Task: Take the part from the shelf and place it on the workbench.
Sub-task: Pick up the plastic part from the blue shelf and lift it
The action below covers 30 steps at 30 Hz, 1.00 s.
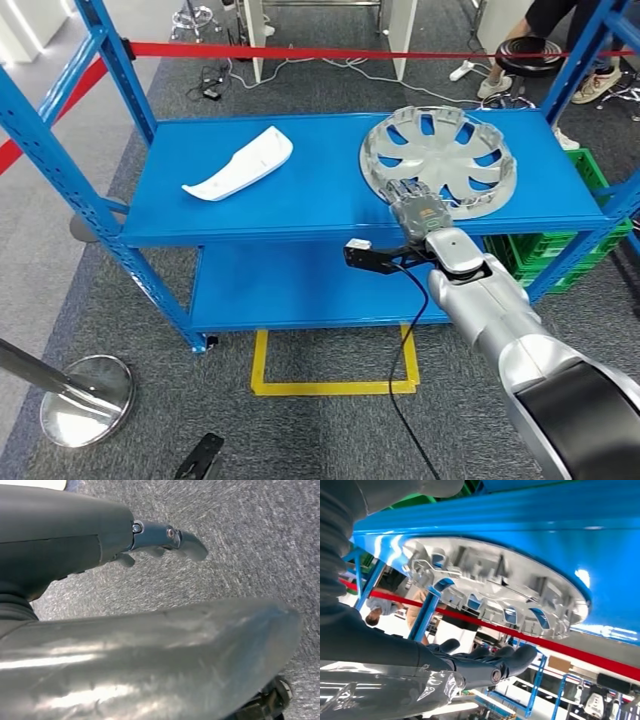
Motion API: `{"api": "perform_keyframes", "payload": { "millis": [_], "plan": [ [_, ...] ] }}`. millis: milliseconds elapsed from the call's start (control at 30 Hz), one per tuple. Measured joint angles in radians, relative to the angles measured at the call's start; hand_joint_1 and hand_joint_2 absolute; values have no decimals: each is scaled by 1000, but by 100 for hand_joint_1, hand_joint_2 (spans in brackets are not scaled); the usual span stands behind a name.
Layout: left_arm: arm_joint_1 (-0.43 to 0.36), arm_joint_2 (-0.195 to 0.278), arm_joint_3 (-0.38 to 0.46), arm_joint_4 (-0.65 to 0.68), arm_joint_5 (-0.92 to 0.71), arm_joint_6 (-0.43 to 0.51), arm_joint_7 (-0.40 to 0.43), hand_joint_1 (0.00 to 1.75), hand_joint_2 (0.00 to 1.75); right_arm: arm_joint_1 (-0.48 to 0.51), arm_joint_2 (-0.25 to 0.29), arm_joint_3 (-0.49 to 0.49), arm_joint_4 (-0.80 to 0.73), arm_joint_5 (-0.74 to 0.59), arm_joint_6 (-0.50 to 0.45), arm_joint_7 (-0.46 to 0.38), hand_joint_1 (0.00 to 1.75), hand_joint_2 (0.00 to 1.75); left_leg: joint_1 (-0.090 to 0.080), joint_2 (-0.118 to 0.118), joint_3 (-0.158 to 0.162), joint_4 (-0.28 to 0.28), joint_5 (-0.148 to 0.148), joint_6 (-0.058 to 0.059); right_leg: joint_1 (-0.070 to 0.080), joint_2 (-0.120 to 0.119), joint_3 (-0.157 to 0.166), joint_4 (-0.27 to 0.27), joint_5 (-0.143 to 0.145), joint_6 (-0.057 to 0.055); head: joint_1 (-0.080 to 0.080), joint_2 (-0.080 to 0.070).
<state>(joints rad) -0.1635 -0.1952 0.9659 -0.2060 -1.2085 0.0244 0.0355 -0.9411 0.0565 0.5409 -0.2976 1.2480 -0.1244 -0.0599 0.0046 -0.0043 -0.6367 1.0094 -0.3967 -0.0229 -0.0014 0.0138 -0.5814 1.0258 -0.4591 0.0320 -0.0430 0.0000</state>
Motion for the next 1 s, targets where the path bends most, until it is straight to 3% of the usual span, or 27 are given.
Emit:
{"api": "perform_keyframes", "payload": {
  "millis": [67,133,233,267,300,333,400,433,500,567,633,667,733,767,800,833,900,933,1000],
  "plan": [
    [0,0,0,0,0,0,0,0,0,-1,0,0,-1,0,0,0,0,175,2,-1,6,-7,-7,14,-1,-1,4,-3,-6,10,1,0],
    [-1,-1,0,0,0,0,0,0,0,-4,0,0,-2,0,1,0,0,175,6,-2,16,-10,-12,27,-1,-4,-14,42,-30,21,7,0],
    [-1,-1,0,0,0,-2,0,0,0,-4,0,0,-3,0,2,0,0,175,7,-2,29,-11,-25,36,-3,-6,-127,235,-97,29,16,0],
    [-1,-1,0,0,0,-3,0,0,0,-1,0,0,-3,0,2,0,0,175,7,-3,35,-11,-30,36,-3,-6,-160,279,-99,30,16,0],
    [0,0,0,0,0,-3,0,0,0,1,0,0,-3,1,3,0,0,175,7,-5,43,-11,-37,35,-4,-6,-175,284,-80,29,16,0],
    [1,-1,0,0,0,-3,0,0,0,2,0,0,-3,1,3,0,0,175,8,-6,54,-11,-44,33,-5,-6,-169,248,-41,29,16,0],
    [1,0,0,0,0,-3,0,0,0,1,0,0,-2,1,4,0,0,175,8,-9,77,-11,-62,23,-6,-7,-119,115,49,28,18,0],
    [0,0,0,0,0,-3,0,0,0,-1,0,0,-2,1,4,0,0,175,6,-9,84,-10,-70,18,-6,-7,-94,56,73,26,19,0],
    [-3,0,0,0,0,-3,0,0,0,-1,0,1,-2,1,5,-1,0,175,3,-10,91,-13,-78,7,-4,-6,-71,10,74,16,17,0],
    [-5,0,0,0,0,-3,0,0,0,-1,-1,1,-3,2,5,-1,0,175,4,-10,94,-17,-82,-1,-4,-4,-68,6,67,1,14,0],
    [-6,0,0,0,0,-3,0,0,0,-5,-2,0,-5,2,4,-1,0,175,5,-7,79,16,-103,-11,-7,-3,-62,5,60,-13,11,0],
    [-7,0,0,0,0,-3,0,0,0,-7,-2,0,-6,1,4,-1,0,175,5,-6,54,63,-123,-15,-8,-3,-57,4,57,-19,8,0],
    [-8,0,0,0,0,-3,0,0,0,-7,-1,0,-7,1,3,-2,0,175,4,-6,-31,198,-167,-19,-7,-2,-50,3,48,-27,5,0],
    [-6,0,0,0,0,-3,0,0,0,-4,-1,0,-7,1,3,-3,0,175,4,-6,-69,250,-174,-19,-6,-2,-45,3,43,-28,5,0],
    [-4,0,0,0,0,-3,0,0,0,-1,-1,0,-7,1,3,-3,0,175,4,-6,-92,269,-160,-17,-5,-1,-38,3,38,-28,5,0],
    [-2,0,0,0,0,-3,1,0,0,1,-1,0,-7,1,3,-3,0,175,4,-6,-95,250,-125,-14,-4,0,-29,3,31,-27,5,0],
    [-1,0,0,0,0,-3,1,0,0,1,-1,0,-7,1,2,-3,0,175,2,-5,-58,130,-27,-5,-3,0,-10,3,18,-24,5,0],
    [-1,0,0,0,0,-3,1,0,0,0,0,0,-8,1,1,-3,0,175,0,-4,-33,65,4,0,-1,1,-3,4,11,-20,5,0],
    [-2,0,0,0,0,-3,1,0,0,-2,0,0,-8,1,1,-3,0,175,-3,-3,-6,-3,19,8,2,2,2,2,1,-11,6,0]
  ]
}}
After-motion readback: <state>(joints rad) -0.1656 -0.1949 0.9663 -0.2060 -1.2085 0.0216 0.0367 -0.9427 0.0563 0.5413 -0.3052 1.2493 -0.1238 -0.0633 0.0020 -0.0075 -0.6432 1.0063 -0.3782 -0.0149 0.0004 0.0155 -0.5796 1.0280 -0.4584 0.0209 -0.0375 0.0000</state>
